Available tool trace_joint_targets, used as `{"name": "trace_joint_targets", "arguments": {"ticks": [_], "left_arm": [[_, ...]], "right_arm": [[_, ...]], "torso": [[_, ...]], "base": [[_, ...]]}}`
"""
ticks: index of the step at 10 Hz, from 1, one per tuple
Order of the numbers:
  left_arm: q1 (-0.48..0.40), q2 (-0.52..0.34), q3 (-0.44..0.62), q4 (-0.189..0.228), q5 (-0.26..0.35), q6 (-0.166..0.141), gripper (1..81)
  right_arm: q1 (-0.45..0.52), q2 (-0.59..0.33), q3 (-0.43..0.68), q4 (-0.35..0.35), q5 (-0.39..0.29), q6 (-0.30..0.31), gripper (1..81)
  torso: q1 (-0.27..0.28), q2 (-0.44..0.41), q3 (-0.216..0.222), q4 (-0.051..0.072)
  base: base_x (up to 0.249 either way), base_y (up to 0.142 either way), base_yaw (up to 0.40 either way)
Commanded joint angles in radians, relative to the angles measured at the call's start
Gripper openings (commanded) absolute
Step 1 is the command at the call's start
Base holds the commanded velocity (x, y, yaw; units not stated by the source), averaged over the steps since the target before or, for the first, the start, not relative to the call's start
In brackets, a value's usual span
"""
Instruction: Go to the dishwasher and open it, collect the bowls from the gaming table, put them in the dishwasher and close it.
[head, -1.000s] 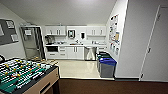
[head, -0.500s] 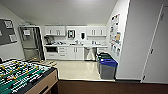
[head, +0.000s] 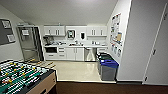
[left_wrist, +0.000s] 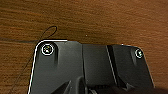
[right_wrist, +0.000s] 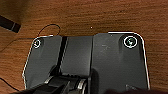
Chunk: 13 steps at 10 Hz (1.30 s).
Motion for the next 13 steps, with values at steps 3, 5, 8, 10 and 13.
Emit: {"name": "trace_joint_targets", "arguments": {"ticks": [3,5,8,10,13], "left_arm": [[-0.060,0.005,0.000,0.011,0.045,0.006,81.1],[-0.061,0.007,0.000,0.011,0.045,0.006,81.1],[-0.061,0.007,0.000,0.011,0.045,0.006,81.1],[-0.061,0.007,0.000,0.011,0.045,0.006,81.1],[-0.061,0.004,0.000,0.011,0.045,0.006,81.1]], "right_arm": [[0.061,0.003,0.005,-0.002,-0.042,0.004,81.1],[0.062,0.010,0.005,-0.003,-0.042,0.004,81.1],[0.065,0.011,0.005,-0.003,-0.042,0.004,81.1],[0.065,0.011,0.005,-0.002,-0.042,0.004,81.1],[0.068,0.011,0.005,0.009,-0.040,0.005,81.1]], "torso": [[0.000,0.000,0.000,0.000],[0.000,0.000,0.000,0.000],[0.000,0.000,0.000,0.000],[0.000,0.000,0.000,0.000],[0.000,0.000,0.000,0.000]], "base": [[0.136,0.000,0.000],[0.136,0.000,0.000],[0.136,0.000,0.000],[0.136,0.000,0.000],[0.134,0.000,0.000]]}}
